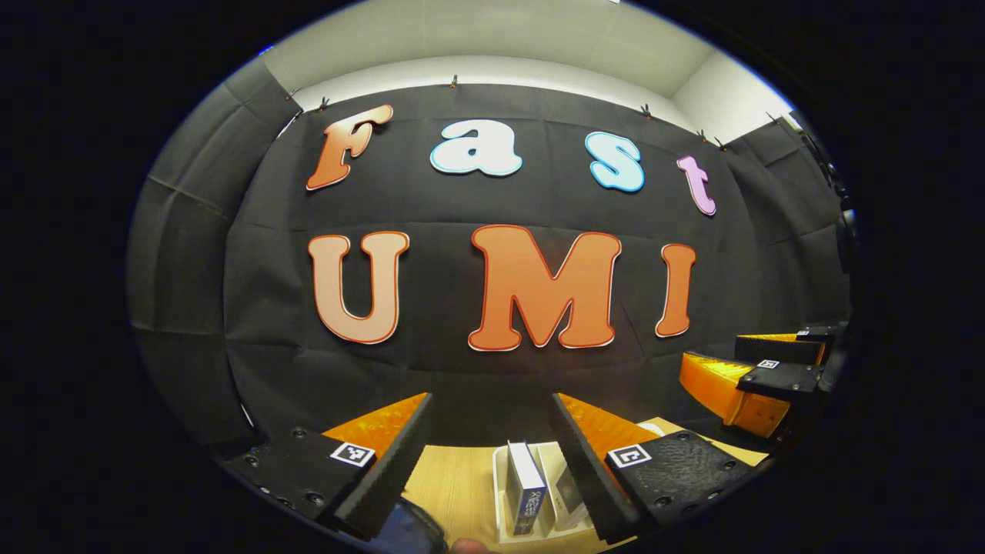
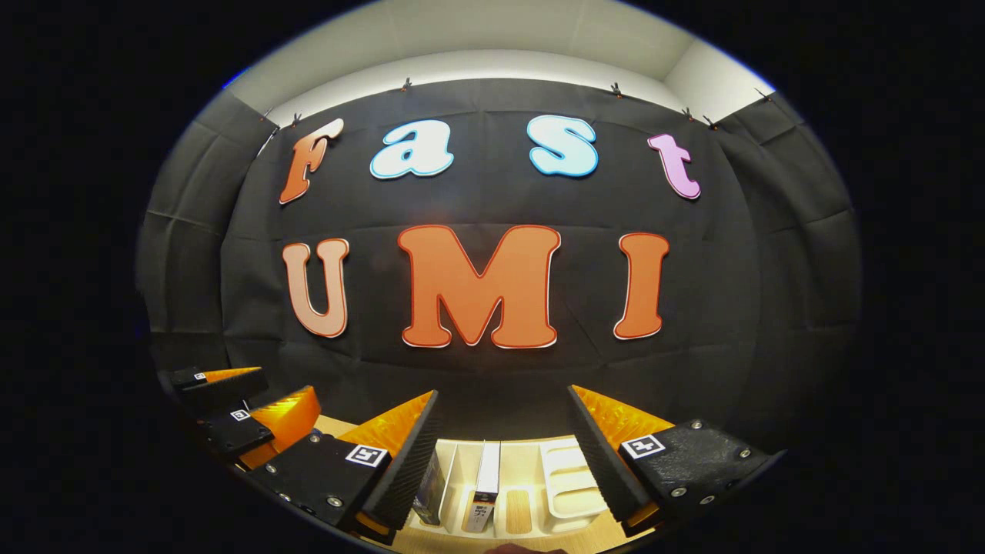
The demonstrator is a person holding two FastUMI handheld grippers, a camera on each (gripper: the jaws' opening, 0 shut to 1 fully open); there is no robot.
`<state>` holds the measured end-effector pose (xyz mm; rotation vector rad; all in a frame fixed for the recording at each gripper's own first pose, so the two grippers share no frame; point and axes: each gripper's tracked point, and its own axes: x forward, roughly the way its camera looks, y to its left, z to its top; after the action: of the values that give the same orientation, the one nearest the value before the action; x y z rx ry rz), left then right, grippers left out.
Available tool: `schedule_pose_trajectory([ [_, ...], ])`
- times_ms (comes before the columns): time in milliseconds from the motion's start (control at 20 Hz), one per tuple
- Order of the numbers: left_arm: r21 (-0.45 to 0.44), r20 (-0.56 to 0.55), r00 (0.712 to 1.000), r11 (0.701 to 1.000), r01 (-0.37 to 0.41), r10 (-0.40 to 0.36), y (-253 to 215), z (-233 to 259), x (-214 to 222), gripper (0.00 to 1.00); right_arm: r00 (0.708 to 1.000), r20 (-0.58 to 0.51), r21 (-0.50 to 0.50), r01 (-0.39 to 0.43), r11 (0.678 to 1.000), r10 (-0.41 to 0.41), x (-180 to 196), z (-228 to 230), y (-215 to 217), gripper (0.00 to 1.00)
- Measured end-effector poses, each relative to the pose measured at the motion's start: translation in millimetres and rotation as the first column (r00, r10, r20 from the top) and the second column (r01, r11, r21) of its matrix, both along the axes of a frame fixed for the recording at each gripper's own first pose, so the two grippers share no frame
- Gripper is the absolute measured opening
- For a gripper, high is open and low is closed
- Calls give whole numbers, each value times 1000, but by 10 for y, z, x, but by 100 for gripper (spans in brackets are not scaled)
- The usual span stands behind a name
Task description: Open the schoolbag, grab two books from the bookshelf and put them into the schoolbag.
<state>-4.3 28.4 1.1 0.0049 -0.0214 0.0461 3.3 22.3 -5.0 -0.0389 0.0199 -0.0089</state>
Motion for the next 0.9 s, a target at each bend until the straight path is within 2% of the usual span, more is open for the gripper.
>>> schedule_pose_trajectory([
  [250,-5,45,999,1000,-25,25,71,90,-15,94,1000,-5,-9,-4,1000,4,-4,-29,31,94],
  [550,-16,2,1000,1000,-14,14,69,-26,13,94,1000,16,-26,-21,999,21,-9,3,86,94],
  [900,4,24,999,1000,-30,30,119,41,-11,94,1000,7,-38,-18,999,18,2,-43,68,94],
])
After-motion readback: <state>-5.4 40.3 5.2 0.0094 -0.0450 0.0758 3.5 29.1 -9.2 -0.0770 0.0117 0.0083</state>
